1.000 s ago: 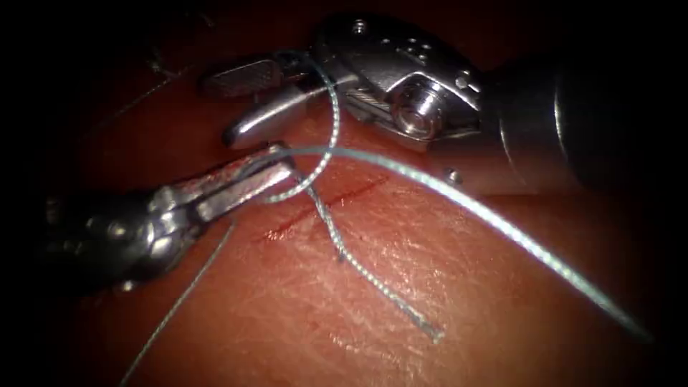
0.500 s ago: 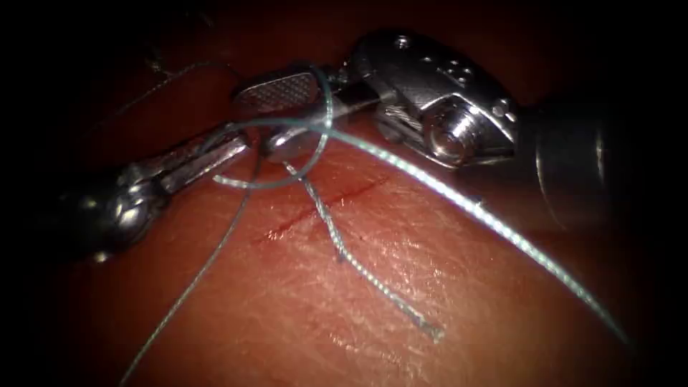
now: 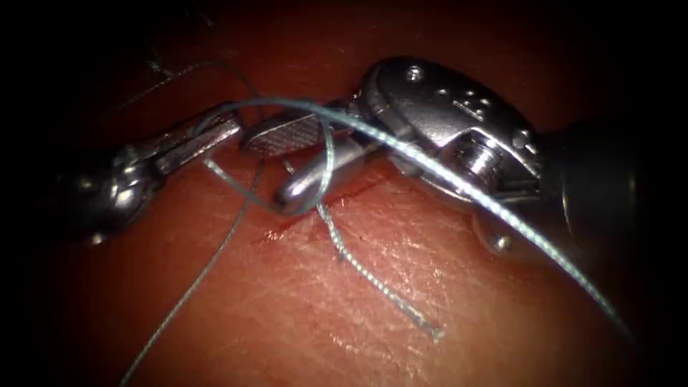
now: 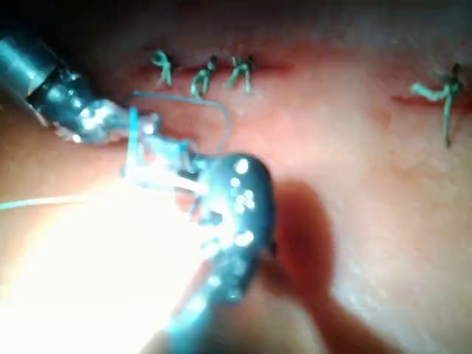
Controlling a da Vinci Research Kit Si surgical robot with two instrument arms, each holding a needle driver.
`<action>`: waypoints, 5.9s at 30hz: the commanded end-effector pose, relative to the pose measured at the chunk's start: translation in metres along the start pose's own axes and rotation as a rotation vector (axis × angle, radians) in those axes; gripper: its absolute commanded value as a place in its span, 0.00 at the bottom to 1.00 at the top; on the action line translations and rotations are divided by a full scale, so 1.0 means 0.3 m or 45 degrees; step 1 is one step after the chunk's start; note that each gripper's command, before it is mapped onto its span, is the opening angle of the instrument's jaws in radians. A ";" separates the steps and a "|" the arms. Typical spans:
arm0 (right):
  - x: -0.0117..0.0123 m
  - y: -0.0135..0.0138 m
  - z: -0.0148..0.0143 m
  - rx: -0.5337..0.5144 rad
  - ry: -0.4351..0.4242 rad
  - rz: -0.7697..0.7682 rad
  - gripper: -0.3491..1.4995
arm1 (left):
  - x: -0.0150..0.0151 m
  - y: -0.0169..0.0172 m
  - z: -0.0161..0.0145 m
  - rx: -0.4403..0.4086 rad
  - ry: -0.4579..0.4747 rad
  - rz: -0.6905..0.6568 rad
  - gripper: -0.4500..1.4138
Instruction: Wound Closure
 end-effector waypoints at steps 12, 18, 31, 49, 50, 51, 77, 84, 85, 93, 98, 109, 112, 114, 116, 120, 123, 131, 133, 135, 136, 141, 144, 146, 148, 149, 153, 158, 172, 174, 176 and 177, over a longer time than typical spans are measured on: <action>-0.0022 -0.0004 0.0103 0.169 -0.128 -0.041 0.27 | -0.005 0.001 0.007 0.004 -0.001 0.002 0.00; -0.0017 -0.0007 0.0126 0.402 -0.369 -0.048 0.47 | -0.005 0.000 0.008 -0.007 0.001 0.003 0.00; -0.0025 -0.0019 0.0057 0.713 -0.849 -0.079 0.56 | -0.002 0.002 0.007 -0.021 -0.001 -0.003 0.00; -0.0230 -0.0125 0.0038 0.738 -1.095 -0.213 0.68 | -0.007 0.005 0.002 -0.025 -0.030 -0.041 0.00; -0.0231 -0.0126 0.0041 0.735 -1.099 -0.216 0.69 | -0.007 0.005 0.002 -0.025 -0.030 -0.041 0.00; -0.0232 -0.0127 0.0044 0.738 -1.101 -0.223 0.70 | -0.007 0.005 0.002 -0.024 -0.030 -0.041 0.00; -0.0278 -0.0133 0.0057 0.749 -1.082 -0.271 0.00 | -0.006 0.004 -0.001 -0.044 -0.026 -0.053 0.00; -0.0260 -0.0135 0.0056 0.711 -1.065 -0.268 0.00 | -0.006 0.004 -0.002 -0.043 -0.030 -0.051 0.00; -0.0261 -0.0136 0.0057 0.711 -1.061 -0.267 0.00 | -0.006 0.004 -0.003 -0.043 -0.030 -0.051 0.00; -0.0237 -0.0135 0.0048 0.658 -1.026 -0.256 0.00 | -0.006 0.005 -0.003 -0.044 -0.030 -0.050 0.00; -0.0109 -0.0086 0.0003 0.449 -0.838 -0.261 0.00 | -0.005 0.006 -0.006 -0.044 -0.030 -0.050 0.00; 0.0066 0.0024 -0.0093 0.180 -0.618 -0.180 0.00 | 0.002 0.026 -0.016 -0.046 -0.084 -0.070 0.00; 0.0057 0.0064 -0.0102 0.151 -0.613 -0.173 0.00 | 0.003 0.037 -0.017 -0.072 -0.108 -0.079 0.00; 0.0043 0.0087 -0.0096 0.138 -0.605 -0.168 0.00 | 0.003 0.044 -0.017 -0.088 -0.115 -0.101 0.00; 0.0030 0.0100 -0.0084 0.137 -0.606 -0.165 0.00 | 0.004 0.050 -0.015 -0.107 -0.120 -0.105 0.00; 0.0000 0.0108 -0.0054 0.137 -0.604 -0.167 0.00 | 0.005 0.059 -0.009 -0.153 -0.118 -0.111 0.00; -0.0029 0.0108 -0.0049 0.136 -0.609 -0.171 0.00 | 0.006 0.062 -0.006 -0.180 -0.115 -0.121 0.00; -0.0080 0.0123 -0.0046 0.116 -0.606 -0.181 0.00 | 0.003 0.067 -0.007 -0.205 -0.129 -0.133 0.00; -0.0082 0.0134 -0.0036 0.067 -0.600 -0.190 0.00 | 0.001 0.070 -0.008 -0.206 -0.137 -0.146 0.00; -0.0086 0.0152 -0.0025 0.042 -0.595 -0.189 0.00 | 0.000 0.072 -0.008 -0.206 -0.141 -0.161 0.00; -0.0088 0.0164 -0.0019 0.021 -0.597 -0.189 0.00 | -0.001 0.074 -0.008 -0.207 -0.145 -0.157 0.00; -0.0084 0.0217 -0.0016 -0.063 -0.598 -0.185 0.00 | -0.001 0.082 -0.008 -0.203 -0.146 -0.181 0.00; -0.0081 0.0251 -0.0033 -0.121 -0.619 -0.196 0.00 | -0.002 0.085 -0.007 -0.209 -0.145 -0.183 0.00; -0.0076 0.0286 -0.0054 -0.202 -0.611 -0.225 0.00 | -0.002 0.087 -0.007 -0.210 -0.150 -0.194 0.00; -0.0077 0.0307 -0.0072 -0.241 -0.620 -0.237 0.00 | -0.003 0.088 -0.006 -0.218 -0.149 -0.190 0.00; -0.0079 0.0321 -0.0084 -0.254 -0.621 -0.239 0.00 | -0.004 0.089 -0.006 -0.223 -0.149 -0.196 0.00; -0.0093 0.0345 -0.0102 -0.288 -0.651 -0.244 0.00 | -0.006 0.091 -0.005 -0.229 -0.153 -0.205 0.00; -0.0094 0.0352 -0.0107 -0.314 -0.649 -0.246 0.00 | -0.008 0.094 -0.004 -0.237 -0.158 -0.218 0.00; -0.0122 0.0325 -0.0100 -0.306 -0.664 -0.248 0.00 | -0.009 0.107 0.000 -0.292 -0.167 -0.232 0.00; -0.0123 0.0316 -0.0103 -0.312 -0.663 -0.250 0.00 | -0.009 0.108 0.001 -0.303 -0.167 -0.233 0.00; -0.0123 0.0309 -0.0107 -0.316 -0.670 -0.251 0.00 | -0.008 0.108 0.001 -0.311 -0.167 -0.235 0.00; -0.0121 0.0308 -0.0111 -0.319 -0.669 -0.250 0.00 | -0.008 0.108 0.001 -0.319 -0.167 -0.235 0.00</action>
